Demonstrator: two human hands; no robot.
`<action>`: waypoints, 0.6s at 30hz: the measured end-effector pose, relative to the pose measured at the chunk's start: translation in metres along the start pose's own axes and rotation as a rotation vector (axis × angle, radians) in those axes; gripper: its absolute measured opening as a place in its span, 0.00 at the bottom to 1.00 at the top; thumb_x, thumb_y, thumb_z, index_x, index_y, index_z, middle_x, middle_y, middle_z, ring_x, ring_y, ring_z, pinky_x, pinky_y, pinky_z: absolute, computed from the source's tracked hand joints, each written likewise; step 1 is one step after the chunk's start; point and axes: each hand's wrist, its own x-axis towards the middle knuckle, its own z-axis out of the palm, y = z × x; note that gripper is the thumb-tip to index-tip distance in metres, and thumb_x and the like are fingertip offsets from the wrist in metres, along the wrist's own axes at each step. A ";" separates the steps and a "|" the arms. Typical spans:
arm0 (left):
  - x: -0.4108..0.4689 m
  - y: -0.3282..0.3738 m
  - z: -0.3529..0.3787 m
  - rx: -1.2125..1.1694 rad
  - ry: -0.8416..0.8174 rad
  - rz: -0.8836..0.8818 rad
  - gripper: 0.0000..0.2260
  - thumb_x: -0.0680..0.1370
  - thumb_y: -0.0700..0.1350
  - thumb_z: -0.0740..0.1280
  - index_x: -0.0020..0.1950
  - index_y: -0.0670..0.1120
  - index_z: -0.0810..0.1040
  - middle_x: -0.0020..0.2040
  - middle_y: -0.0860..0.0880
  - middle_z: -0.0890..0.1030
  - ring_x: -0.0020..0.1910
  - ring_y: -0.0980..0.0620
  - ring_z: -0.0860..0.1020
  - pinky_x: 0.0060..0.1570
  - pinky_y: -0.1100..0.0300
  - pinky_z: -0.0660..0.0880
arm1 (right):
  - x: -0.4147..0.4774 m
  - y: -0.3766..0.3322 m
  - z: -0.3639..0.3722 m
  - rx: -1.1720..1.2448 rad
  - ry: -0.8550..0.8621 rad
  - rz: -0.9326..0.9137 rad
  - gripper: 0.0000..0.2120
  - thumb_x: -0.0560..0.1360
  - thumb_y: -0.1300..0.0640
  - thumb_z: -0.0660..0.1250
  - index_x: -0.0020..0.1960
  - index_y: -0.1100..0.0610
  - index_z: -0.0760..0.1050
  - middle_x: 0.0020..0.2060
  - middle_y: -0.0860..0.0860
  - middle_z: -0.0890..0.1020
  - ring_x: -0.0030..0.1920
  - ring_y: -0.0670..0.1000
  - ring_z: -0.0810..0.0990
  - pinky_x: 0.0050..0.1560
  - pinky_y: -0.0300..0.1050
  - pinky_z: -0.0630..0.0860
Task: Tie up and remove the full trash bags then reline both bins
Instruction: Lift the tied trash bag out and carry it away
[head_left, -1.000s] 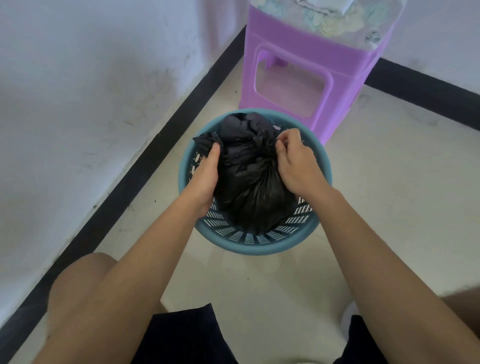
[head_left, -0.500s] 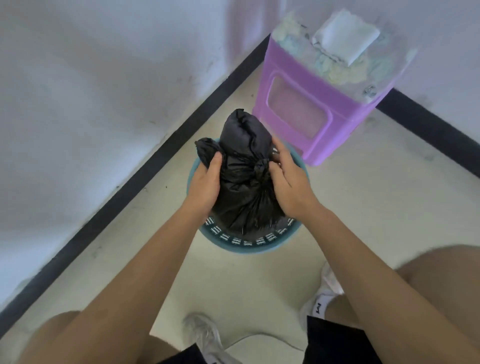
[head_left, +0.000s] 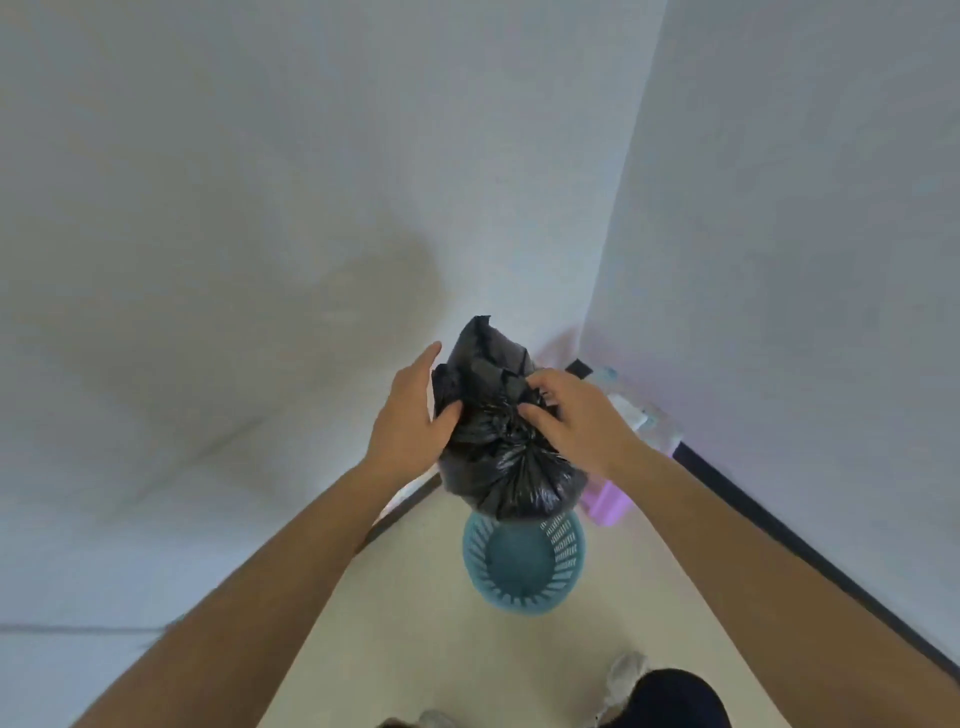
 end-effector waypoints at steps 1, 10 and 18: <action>-0.006 0.017 -0.027 0.046 -0.006 0.075 0.30 0.79 0.47 0.66 0.78 0.56 0.56 0.76 0.48 0.63 0.72 0.47 0.66 0.69 0.45 0.69 | 0.002 -0.026 -0.021 -0.020 0.000 -0.039 0.12 0.81 0.49 0.65 0.62 0.52 0.75 0.54 0.50 0.80 0.53 0.50 0.78 0.55 0.47 0.74; -0.076 0.071 -0.138 0.362 0.221 0.228 0.16 0.81 0.48 0.63 0.68 0.51 0.72 0.60 0.51 0.75 0.52 0.52 0.75 0.49 0.63 0.71 | 0.005 -0.147 -0.089 -0.098 -0.021 -0.345 0.13 0.79 0.44 0.63 0.63 0.44 0.72 0.56 0.43 0.78 0.54 0.44 0.75 0.57 0.42 0.71; -0.256 0.040 -0.115 0.381 0.586 -0.216 0.10 0.80 0.50 0.64 0.60 0.52 0.76 0.54 0.55 0.77 0.47 0.55 0.76 0.44 0.62 0.73 | -0.049 -0.204 -0.010 -0.130 -0.366 -0.791 0.17 0.81 0.44 0.62 0.68 0.47 0.71 0.62 0.43 0.75 0.59 0.45 0.75 0.60 0.43 0.74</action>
